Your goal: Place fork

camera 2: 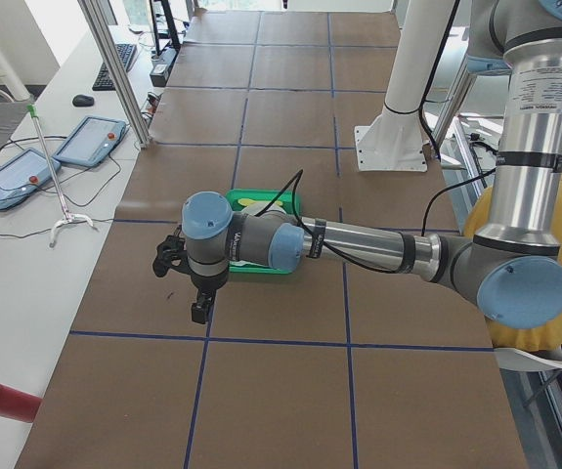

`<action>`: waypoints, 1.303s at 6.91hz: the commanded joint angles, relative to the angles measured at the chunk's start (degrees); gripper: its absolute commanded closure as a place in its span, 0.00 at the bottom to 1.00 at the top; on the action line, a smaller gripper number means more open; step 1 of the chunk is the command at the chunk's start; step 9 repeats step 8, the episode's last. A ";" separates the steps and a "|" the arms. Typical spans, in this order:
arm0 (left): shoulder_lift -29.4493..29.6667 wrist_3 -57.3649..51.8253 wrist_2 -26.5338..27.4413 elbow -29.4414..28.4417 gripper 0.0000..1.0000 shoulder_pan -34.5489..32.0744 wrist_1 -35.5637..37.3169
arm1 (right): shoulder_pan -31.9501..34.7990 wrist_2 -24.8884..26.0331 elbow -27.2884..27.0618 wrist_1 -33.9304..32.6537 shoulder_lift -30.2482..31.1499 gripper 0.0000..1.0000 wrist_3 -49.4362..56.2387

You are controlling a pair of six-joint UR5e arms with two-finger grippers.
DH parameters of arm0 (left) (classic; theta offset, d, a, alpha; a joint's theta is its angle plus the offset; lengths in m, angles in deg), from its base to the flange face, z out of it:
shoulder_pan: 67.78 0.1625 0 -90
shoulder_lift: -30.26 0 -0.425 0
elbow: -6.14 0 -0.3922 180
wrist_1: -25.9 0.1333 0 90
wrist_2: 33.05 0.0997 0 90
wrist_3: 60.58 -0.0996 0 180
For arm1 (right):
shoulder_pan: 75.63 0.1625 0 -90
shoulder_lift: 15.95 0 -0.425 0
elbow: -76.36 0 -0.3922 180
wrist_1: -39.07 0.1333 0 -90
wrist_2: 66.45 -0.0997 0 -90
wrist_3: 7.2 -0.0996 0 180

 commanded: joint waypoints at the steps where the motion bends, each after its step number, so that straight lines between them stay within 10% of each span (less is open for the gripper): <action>1: 0.46 -0.31 -0.36 0.21 0.00 0.19 0.26 | 0.00 0.01 0.00 0.00 0.00 0.00 0.00; 9: -0.50 -0.49 -3.00 -0.67 0.00 0.19 3.33 | 0.00 0.01 0.00 0.00 0.00 0.00 0.00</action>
